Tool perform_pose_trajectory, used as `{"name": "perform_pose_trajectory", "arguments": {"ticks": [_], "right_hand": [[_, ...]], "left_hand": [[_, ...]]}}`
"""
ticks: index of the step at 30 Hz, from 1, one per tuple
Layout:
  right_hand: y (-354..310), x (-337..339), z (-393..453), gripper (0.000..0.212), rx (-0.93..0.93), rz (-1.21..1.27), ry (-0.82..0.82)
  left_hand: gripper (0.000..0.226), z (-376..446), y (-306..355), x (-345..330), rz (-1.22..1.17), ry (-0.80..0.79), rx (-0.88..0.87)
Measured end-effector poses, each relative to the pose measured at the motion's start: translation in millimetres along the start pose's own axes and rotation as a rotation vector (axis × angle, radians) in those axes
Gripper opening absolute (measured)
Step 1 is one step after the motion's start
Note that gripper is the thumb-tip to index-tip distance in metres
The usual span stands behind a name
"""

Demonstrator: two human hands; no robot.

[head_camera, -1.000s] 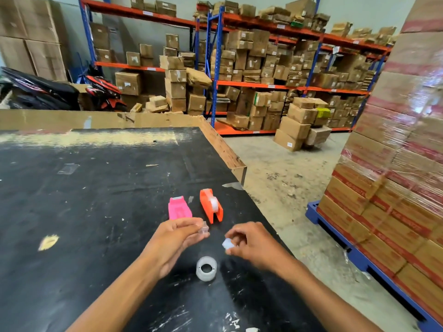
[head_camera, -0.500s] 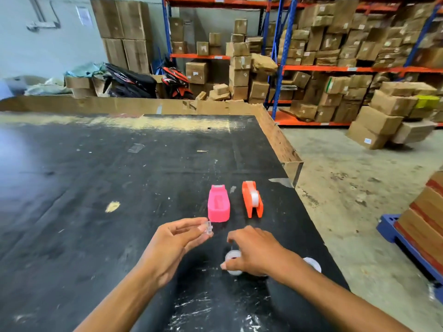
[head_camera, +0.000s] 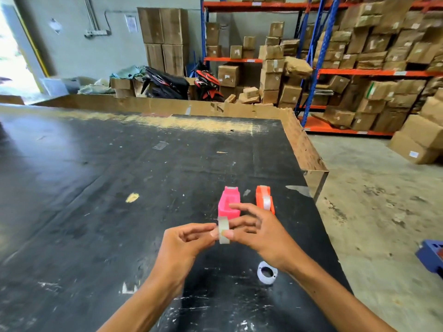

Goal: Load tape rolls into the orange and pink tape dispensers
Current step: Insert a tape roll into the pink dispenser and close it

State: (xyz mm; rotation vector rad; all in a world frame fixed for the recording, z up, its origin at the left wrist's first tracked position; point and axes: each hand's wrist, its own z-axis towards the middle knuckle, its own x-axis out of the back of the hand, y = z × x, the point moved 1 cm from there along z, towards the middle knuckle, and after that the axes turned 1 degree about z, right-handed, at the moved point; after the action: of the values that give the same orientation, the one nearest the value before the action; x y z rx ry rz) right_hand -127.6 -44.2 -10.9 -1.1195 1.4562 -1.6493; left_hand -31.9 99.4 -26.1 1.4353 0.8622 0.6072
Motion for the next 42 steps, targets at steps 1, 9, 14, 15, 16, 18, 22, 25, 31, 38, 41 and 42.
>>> {"name": "perform_pose_trajectory", "arguments": {"ticks": [1, 9, 14, 15, 16, 18, 22, 25, 31, 38, 41, 42], "right_hand": [[0, 2, -3, 0.053, 0.024, 0.011, 0.017], [3, 10, -1, 0.034, 0.117, 0.055, 0.248], [1, 1, 4, 0.027, 0.189, 0.076, 0.280], [0, -2, 6, 0.028, 0.198, 0.081, 0.278], [0, -5, 8, 0.029, 0.204, 0.085, 0.277], [0, -12, 14, 0.029, 0.200, 0.101, 0.302], [1, -25, 24, 0.016, 0.231, -0.027, 0.369], [5, -35, 30, 0.016, 0.249, -0.113, 0.399], [5, -46, 36, 0.021, 0.138, -0.112, 0.378], [-1, -28, 67, 0.024, -0.086, -0.237, 0.632], [1, -18, 82, 0.025, -0.147, -0.379, 0.692], [1, -15, 87, 0.026, -0.170, -0.404, 0.700]], "left_hand": [[0.017, -2, 2, -5, -0.008, -0.006, -0.013], [0.033, -12, 8, -41, -0.081, -0.182, -0.014], [0.032, -3, 13, -43, -0.125, -0.245, -0.050], [0.031, 1, 13, -40, -0.122, -0.251, -0.050], [0.029, 7, 13, -37, -0.123, -0.248, -0.048], [0.028, 17, 13, -30, -0.138, -0.241, -0.046], [0.034, 28, 16, -23, -0.144, -0.280, -0.082], [0.035, 34, 15, -18, -0.108, -0.282, -0.121], [0.035, 55, 3, -8, -0.004, -0.309, -0.101], [0.031, 82, -4, -14, 0.284, -0.358, -0.185], [0.032, 102, -13, -11, 0.351, -0.316, -0.175], [0.039, 109, -18, -9, 0.396, -0.317, -0.174]]}}
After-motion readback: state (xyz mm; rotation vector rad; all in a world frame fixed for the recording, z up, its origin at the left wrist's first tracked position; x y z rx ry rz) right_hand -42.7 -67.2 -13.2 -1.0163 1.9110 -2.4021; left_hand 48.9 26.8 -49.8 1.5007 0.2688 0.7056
